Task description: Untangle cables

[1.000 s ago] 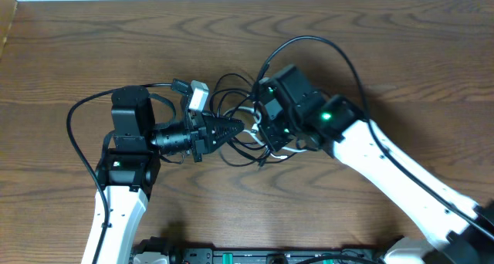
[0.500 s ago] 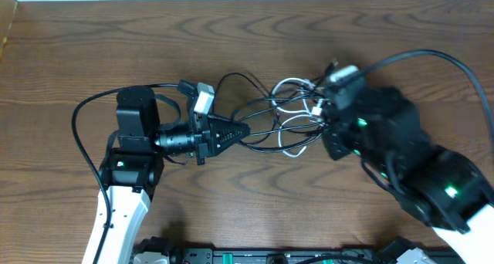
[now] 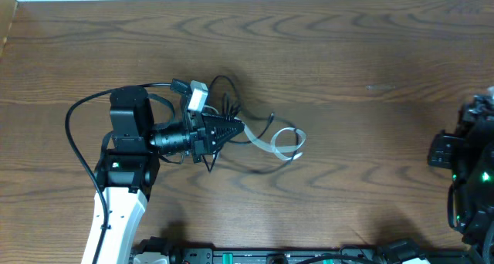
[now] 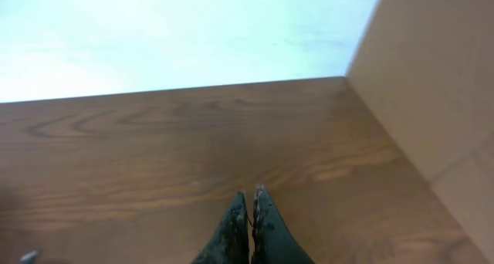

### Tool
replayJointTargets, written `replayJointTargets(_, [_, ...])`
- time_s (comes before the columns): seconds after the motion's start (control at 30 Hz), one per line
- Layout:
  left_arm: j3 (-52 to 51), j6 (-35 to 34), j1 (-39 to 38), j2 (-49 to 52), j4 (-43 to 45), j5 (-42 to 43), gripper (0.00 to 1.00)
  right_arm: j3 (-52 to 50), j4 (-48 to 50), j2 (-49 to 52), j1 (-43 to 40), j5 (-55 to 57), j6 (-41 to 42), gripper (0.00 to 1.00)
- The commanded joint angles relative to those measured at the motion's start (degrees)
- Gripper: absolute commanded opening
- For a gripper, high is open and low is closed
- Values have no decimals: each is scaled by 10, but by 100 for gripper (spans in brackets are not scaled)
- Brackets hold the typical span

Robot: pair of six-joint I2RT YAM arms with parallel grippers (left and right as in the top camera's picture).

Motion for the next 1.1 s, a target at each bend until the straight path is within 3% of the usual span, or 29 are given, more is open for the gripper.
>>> replayJointTargets(0.0, [0,1,2,-4,1,4,8,3,-4,10,-8,-24,5,5])
replayJointTargets(0.1, [0,1,2,-4,1,4,8,3,-10,26,-8,-134,5,35])
replayJointTargets(0.17, [0,1,2,-4,1,4,8,2,-15,43,-8,-209,5,48])
replayJointTargets(0.33, [0,-5,2,-5,24,4,8,2,-41,114,-8,-348,-18,63])
replayJointTargets(0.47, [0,-97,2,-10,138,3,8,2,-63,184,-7,-458,-53,73])
replayJointTargets(0.6, [0,-214,2,-14,261,-51,8,2,-87,265,13,-575,-110,74])
replayJointTargets(0.97, [0,-216,2,-12,233,-78,8,2,-70,388,128,-584,-156,67])
replayJointTargets(1.07, [0,-216,2,-12,233,-78,8,2,-41,398,147,-570,-156,58])
